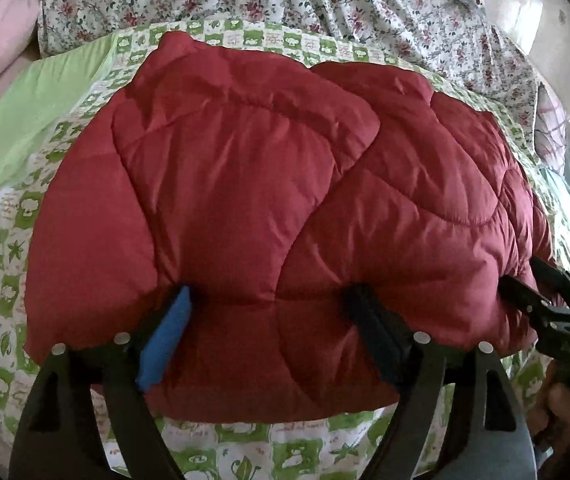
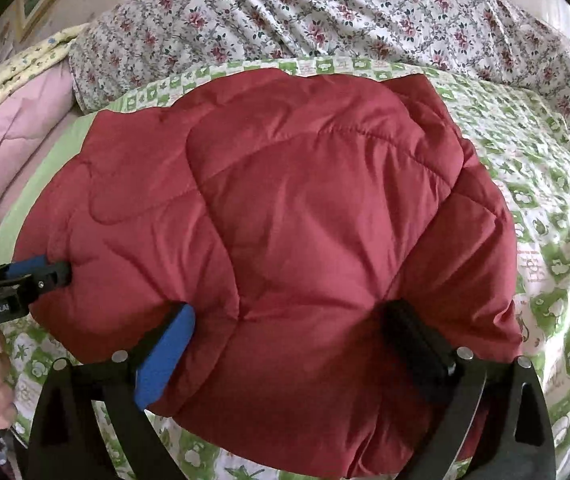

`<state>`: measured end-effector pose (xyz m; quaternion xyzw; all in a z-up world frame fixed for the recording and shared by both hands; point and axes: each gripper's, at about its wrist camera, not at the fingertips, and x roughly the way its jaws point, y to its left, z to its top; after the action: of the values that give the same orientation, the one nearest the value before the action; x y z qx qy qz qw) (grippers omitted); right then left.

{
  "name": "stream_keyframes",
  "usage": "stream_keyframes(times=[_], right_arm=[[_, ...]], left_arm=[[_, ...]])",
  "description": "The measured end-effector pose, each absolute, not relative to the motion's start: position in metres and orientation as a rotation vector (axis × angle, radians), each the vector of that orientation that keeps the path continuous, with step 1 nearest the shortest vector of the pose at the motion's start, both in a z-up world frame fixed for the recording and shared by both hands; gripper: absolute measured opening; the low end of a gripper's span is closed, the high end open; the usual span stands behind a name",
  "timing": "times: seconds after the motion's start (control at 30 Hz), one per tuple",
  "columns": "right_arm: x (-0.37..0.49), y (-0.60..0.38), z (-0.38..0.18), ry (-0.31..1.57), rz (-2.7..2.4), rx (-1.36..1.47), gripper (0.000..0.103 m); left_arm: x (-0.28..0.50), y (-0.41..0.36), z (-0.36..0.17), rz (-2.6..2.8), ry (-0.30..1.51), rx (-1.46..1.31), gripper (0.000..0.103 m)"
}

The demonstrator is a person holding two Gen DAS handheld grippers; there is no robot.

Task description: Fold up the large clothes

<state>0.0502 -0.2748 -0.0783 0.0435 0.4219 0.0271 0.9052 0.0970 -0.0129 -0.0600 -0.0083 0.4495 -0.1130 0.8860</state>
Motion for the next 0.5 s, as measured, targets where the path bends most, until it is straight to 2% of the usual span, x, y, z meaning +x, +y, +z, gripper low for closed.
stream_keyframes(times=[0.5], right_arm=[[0.0494,-0.2744,-0.0771,0.897,0.107,0.061,0.098]], left_arm=[[0.0985,-0.0201,-0.0594,-0.171,0.991,0.000,0.086]])
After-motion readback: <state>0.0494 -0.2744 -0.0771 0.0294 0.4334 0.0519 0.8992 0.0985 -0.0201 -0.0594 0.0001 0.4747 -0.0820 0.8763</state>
